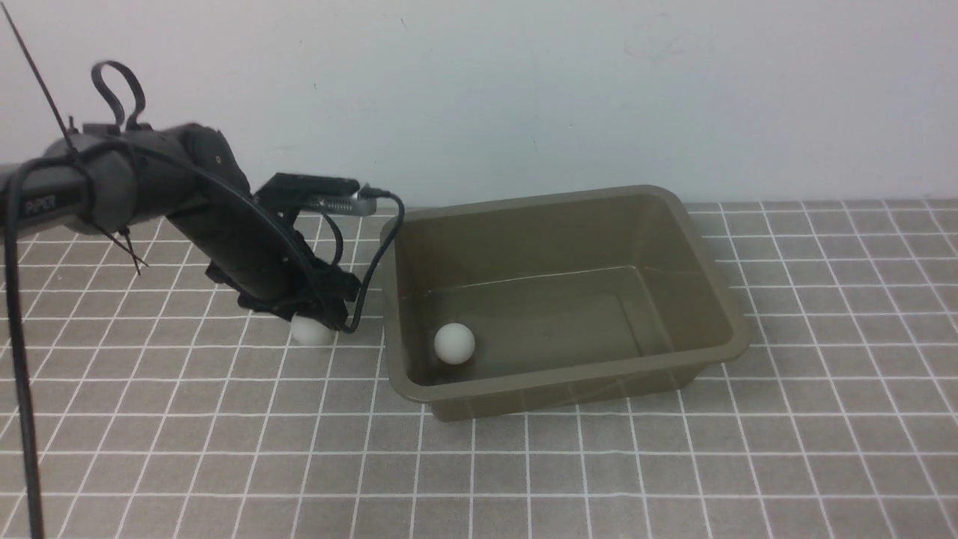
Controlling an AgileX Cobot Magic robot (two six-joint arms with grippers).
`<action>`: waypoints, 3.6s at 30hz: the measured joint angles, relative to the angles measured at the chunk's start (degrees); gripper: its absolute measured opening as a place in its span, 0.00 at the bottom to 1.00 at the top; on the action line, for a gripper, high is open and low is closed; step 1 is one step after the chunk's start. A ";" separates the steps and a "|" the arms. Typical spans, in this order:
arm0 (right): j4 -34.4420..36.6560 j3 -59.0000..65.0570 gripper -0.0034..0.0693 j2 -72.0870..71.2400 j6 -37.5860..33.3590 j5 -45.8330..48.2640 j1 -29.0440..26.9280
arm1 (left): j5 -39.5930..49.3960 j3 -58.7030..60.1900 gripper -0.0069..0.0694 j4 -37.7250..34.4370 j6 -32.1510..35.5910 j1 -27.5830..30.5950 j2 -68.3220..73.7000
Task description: Put the table tennis balls into the box on the grey coffee tablecloth.
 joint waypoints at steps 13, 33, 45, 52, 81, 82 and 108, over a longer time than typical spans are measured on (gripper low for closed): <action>0.00 0.00 0.03 0.00 0.00 0.00 0.00 | -5.72 -1.85 0.54 -9.97 4.52 -16.32 -6.99; 0.00 0.00 0.03 0.00 0.00 0.00 0.00 | -0.33 2.00 0.13 13.17 -17.83 -17.93 -33.43; 0.00 0.00 0.03 0.00 0.00 0.00 0.00 | -12.50 35.32 0.08 15.62 -22.93 -17.93 -74.06; 0.00 0.00 0.03 0.00 0.00 0.00 0.00 | -12.50 48.07 0.08 15.64 -22.87 -17.93 -91.86; 0.00 0.00 0.03 0.00 0.00 0.00 0.00 | -28.14 85.94 0.08 19.42 -16.46 1.01 -115.78; 0.00 0.00 0.03 0.00 0.00 0.00 0.00 | -27.60 86.00 0.08 19.35 -16.33 1.29 -115.90; 0.00 0.00 0.03 0.00 0.00 0.00 0.00 | -23.80 86.13 0.08 18.64 -15.92 1.49 -115.97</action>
